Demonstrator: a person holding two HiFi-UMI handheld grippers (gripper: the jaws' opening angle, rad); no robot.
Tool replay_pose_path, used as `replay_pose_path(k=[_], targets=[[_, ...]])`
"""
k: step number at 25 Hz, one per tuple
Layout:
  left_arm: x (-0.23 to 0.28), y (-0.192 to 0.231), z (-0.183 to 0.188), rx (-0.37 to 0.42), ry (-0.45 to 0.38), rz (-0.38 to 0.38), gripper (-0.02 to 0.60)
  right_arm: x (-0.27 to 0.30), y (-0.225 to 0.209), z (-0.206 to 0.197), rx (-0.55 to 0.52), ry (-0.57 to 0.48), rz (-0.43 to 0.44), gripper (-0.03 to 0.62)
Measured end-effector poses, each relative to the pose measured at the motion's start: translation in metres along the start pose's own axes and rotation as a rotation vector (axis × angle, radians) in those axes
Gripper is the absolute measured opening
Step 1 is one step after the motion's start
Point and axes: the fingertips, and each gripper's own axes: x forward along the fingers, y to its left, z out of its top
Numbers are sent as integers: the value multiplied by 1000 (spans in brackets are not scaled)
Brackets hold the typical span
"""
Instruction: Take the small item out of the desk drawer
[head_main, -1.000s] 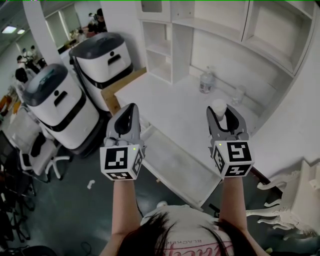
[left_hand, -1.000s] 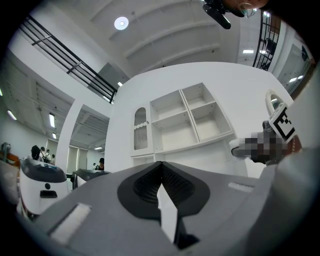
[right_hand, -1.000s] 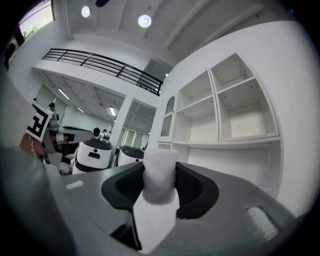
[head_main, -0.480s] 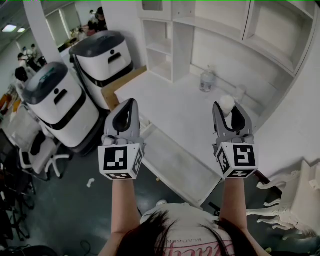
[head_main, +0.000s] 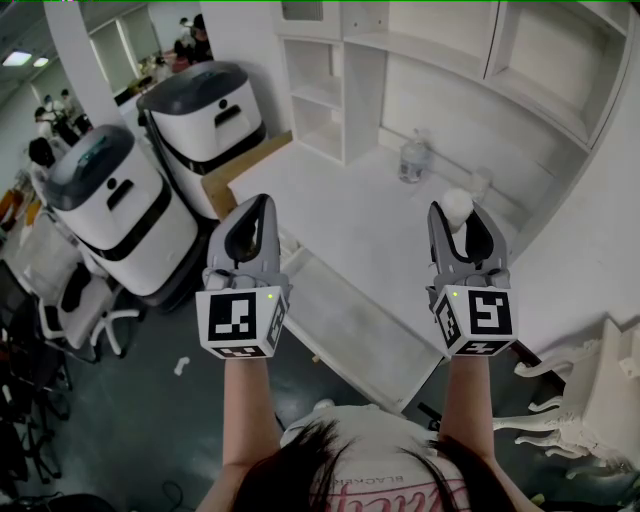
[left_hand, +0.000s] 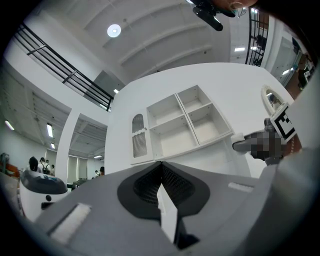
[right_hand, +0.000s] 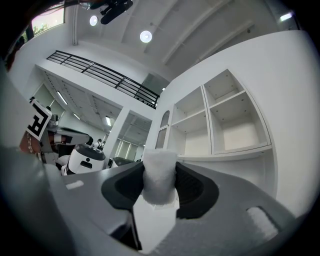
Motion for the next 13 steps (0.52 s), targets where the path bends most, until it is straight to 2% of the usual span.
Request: replay_pose_path(k=[13], targets=[[6, 2, 8, 22, -16, 0, 11, 5, -2, 3, -19, -17, 12, 170]])
